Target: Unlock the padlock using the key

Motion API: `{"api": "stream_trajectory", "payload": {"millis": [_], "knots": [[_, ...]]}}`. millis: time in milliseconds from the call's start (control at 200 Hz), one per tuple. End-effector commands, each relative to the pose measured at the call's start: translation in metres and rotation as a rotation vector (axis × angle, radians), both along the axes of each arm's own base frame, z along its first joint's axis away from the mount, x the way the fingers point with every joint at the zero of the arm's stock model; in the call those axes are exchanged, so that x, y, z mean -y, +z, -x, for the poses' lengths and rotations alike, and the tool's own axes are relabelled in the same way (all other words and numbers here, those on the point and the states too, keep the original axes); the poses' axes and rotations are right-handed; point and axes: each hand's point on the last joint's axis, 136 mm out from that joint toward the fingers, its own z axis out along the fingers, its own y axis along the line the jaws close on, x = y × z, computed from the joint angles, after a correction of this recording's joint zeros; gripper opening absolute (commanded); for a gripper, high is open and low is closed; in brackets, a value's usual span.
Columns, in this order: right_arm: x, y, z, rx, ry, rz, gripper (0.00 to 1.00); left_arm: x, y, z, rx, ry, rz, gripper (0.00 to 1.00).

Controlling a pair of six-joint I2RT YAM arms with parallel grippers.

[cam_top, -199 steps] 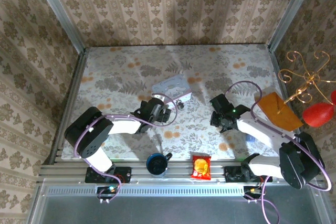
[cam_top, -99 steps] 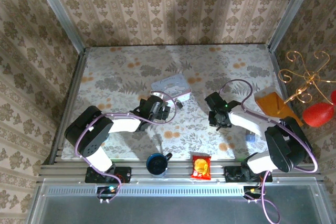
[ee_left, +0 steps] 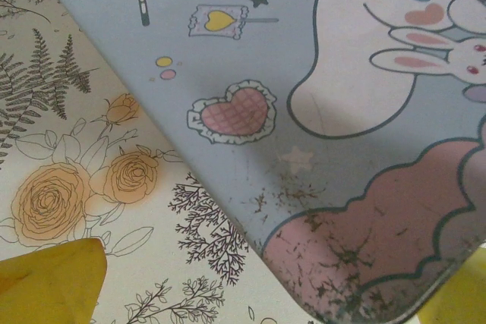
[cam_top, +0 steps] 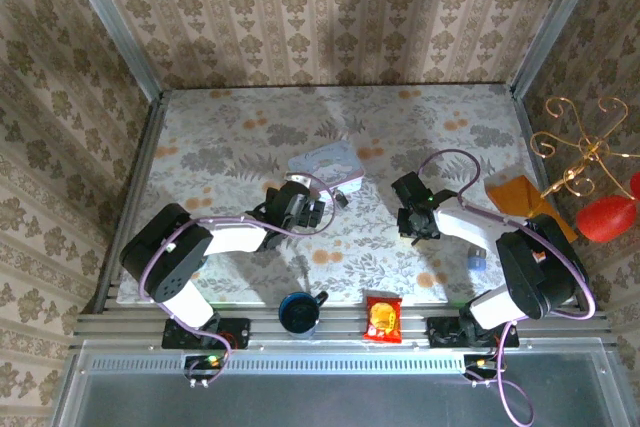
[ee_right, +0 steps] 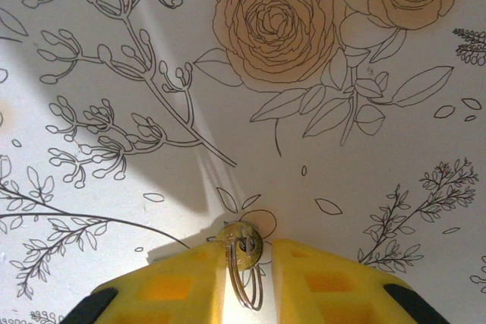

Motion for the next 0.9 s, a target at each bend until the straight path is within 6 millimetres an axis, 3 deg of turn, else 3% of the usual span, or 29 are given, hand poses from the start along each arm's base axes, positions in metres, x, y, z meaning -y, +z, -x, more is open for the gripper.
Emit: {"api": "stream_trajectory", "payload": {"millis": [0,250,545,565,895], "knots": [[-0.007,0.006,-0.013,0.018,0.014,-0.023,0.21,0.001,0.010,0.002,0.005,0.012,0.019,1.00],[-0.009,0.005,-0.007,0.001,0.015,-0.039,0.00,-0.004,0.024,0.004,0.023,0.027,0.024,1.00],[-0.013,0.027,-0.003,0.033,0.057,-0.079,0.00,-0.006,0.059,0.005,0.036,0.046,0.070,1.00],[-0.015,0.037,-0.004,0.061,0.061,-0.093,0.00,-0.005,0.061,0.005,0.037,0.042,0.077,1.00],[-0.026,0.079,-0.003,0.125,0.092,-0.179,0.00,0.017,0.098,0.008,0.003,-0.077,0.328,1.00]]}}
